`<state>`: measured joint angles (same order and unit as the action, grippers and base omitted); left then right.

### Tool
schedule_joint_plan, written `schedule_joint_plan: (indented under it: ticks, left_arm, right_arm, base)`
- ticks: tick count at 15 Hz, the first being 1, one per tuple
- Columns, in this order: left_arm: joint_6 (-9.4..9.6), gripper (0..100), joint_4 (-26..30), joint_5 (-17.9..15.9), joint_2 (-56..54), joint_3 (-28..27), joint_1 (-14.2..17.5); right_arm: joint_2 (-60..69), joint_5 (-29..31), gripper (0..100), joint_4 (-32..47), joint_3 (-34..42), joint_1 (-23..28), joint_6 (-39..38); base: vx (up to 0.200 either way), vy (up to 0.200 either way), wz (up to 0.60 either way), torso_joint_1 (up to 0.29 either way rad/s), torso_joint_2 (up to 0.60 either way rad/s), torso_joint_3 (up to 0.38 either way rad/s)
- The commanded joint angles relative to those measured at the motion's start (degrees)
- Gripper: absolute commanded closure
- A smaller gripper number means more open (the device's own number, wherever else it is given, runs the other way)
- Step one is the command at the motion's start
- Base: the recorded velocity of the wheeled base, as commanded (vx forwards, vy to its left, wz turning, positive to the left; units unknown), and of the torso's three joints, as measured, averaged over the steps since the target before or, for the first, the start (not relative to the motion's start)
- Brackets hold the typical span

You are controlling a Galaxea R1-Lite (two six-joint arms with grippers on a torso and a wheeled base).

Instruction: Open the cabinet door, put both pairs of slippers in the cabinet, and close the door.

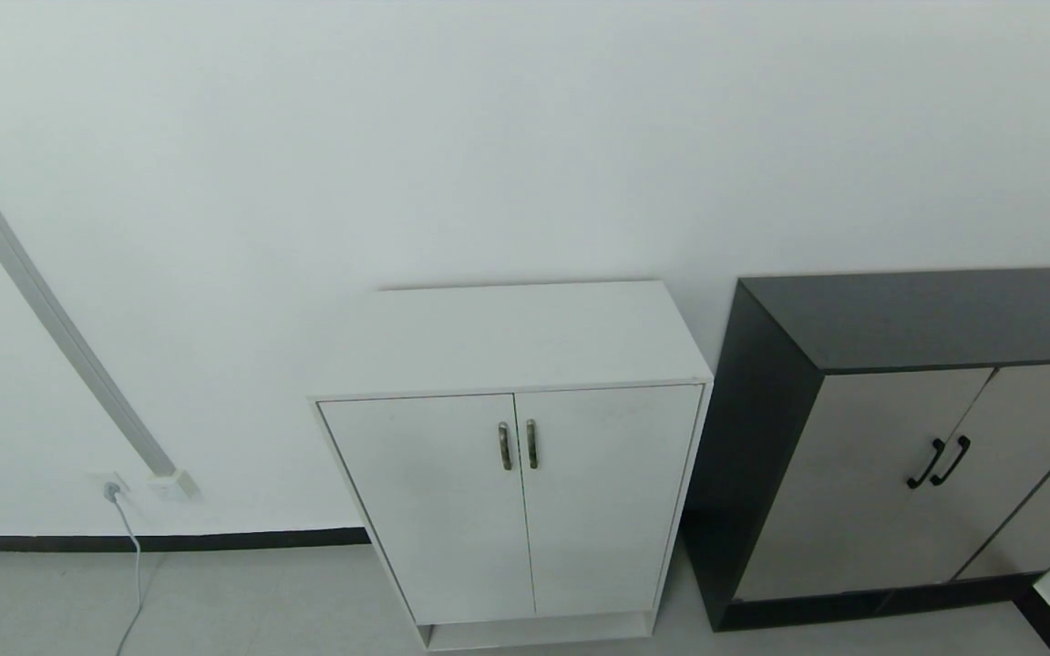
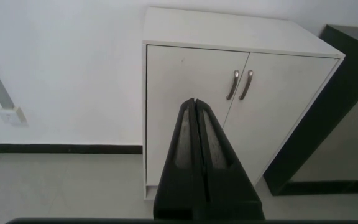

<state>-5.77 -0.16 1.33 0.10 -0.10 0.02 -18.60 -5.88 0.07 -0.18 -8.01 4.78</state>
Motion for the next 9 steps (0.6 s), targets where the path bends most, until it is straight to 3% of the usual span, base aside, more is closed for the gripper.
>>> schedule_joint_plan:
  ticks: [1,9]
  left_arm:
    - [-0.03,100,0.0,0.0,0.1,0.0,0.0]
    - [-0.12,100,0.0,0.2,0.1,0.0,0.0]
  right_arm:
    - [1.3,0.4,100,0.0,0.2,0.1,0.0]
    - [11.7,0.8,100,0.1,0.2,8.2,-1.2]
  base:
    - [0.000,0.000,0.00,0.000,0.00,0.000]
    - [0.000,0.000,0.00,0.000,0.00,0.000]
